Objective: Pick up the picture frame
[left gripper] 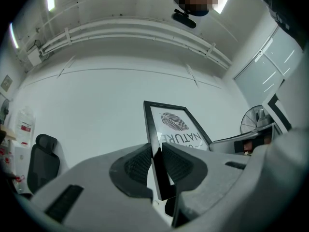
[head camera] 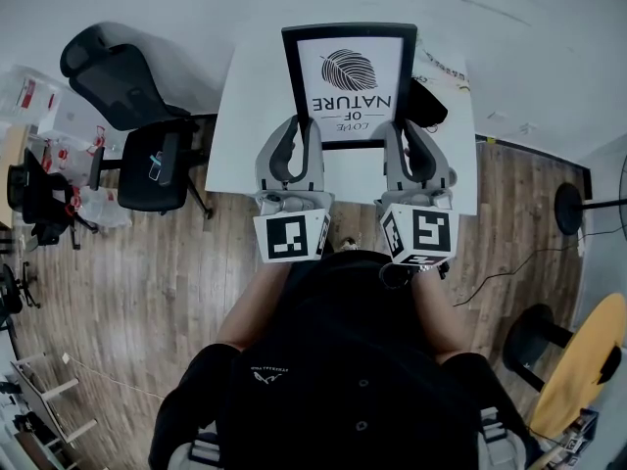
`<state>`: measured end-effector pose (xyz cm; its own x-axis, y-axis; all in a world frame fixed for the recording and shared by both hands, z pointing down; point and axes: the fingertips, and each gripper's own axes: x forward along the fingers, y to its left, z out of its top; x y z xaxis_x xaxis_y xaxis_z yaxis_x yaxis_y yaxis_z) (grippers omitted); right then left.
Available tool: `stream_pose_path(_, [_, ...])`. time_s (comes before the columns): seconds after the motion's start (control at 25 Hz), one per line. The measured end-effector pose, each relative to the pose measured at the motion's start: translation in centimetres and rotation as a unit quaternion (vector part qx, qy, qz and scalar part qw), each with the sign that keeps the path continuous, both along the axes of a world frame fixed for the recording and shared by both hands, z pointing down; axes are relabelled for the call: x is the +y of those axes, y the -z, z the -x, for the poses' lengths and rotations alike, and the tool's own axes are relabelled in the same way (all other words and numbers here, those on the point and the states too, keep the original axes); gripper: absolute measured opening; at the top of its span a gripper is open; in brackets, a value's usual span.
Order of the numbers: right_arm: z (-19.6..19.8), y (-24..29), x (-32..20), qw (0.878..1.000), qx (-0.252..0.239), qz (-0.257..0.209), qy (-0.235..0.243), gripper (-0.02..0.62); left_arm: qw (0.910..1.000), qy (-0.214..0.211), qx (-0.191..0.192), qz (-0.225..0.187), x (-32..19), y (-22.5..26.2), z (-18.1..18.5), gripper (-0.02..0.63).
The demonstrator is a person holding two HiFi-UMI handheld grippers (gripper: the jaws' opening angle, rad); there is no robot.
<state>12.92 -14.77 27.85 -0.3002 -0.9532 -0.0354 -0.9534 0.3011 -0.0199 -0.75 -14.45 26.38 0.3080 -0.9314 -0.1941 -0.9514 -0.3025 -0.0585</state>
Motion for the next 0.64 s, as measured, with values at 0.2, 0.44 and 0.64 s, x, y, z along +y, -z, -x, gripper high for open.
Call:
stream_pose_path(0.2, [-0.04,0.06,0.04,1.0,0.002,0.001,-0.003,0.066,0.9999,0.0,0.012,-0.002,-0.09,0.42,0.0,0.072])
stream_pose_path(0.44, [-0.3,-0.24,-0.05,1.0,-0.001,0.006,-0.01,0.066,0.9999,-0.008,0.006,-0.001,-0.23,0.09,-0.28,0.072])
stream_pose_path(0.64, [-0.12,-0.09,0.08,1.0,-0.002,0.008,-0.011,0.066,0.9999,-0.011,0.001,0.001,-0.18,0.05,-0.09,0.072])
